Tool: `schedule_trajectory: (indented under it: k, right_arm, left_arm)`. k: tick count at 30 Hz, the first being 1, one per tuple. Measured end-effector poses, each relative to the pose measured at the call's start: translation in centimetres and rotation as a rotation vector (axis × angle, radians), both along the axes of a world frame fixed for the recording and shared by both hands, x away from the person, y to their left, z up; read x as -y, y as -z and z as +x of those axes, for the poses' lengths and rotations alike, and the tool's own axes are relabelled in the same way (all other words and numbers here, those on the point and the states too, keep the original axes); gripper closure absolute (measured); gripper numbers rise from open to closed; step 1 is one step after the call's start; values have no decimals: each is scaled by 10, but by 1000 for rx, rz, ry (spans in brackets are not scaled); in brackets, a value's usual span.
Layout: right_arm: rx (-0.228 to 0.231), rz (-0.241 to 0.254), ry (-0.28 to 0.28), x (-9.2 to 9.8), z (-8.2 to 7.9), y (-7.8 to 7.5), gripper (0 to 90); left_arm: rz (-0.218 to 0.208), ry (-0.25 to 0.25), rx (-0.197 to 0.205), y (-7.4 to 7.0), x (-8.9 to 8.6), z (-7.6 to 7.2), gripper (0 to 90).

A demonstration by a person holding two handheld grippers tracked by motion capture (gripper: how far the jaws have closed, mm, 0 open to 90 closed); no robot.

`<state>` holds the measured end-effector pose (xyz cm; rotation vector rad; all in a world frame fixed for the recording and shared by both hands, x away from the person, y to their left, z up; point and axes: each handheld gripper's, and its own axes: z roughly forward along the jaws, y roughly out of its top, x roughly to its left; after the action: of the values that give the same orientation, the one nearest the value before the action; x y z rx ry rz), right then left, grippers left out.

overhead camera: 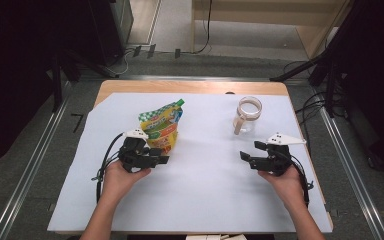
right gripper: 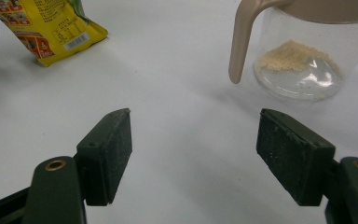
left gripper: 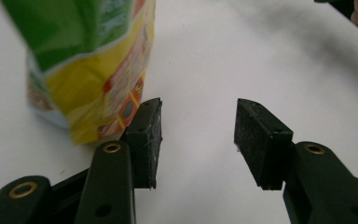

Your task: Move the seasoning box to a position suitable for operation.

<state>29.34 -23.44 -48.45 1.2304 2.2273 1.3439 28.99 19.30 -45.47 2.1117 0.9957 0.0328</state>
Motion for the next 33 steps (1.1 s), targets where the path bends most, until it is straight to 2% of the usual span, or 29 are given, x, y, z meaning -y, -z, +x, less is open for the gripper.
schedule_trajectory:
  k: [4,6,11,14,17,18,22,27,33]
  right_arm:
    - [-6,-5,-9,-1,0,1,285]
    - [-5,-10,-16,-2,1,1,304]
    - [-10,-23,-26,-3,0,2,300]
    - [-7,-30,-31,-3,0,2,288]
    - [-25,-39,-32,-2,1,2,310]
    - [-30,-40,-32,-2,1,3,314]
    - [-23,-22,-34,0,0,1,327]
    - [-17,-23,-41,-1,0,1,327]
    - [-16,-17,-50,-1,1,2,324]
  left_arm:
    - [46,21,43,-6,-3,-9,500]
    - [41,29,46,-8,-2,-12,488]
    - [-3,59,60,-15,7,-17,452]
    - [5,97,69,-16,15,-20,435]
    - [14,105,67,-16,20,-23,429]
    - [-8,117,54,-15,24,-25,428]
    - [3,141,49,-13,29,-26,423]
    - [-4,143,35,-12,31,-25,418]
    - [-2,155,42,-10,35,-25,418]
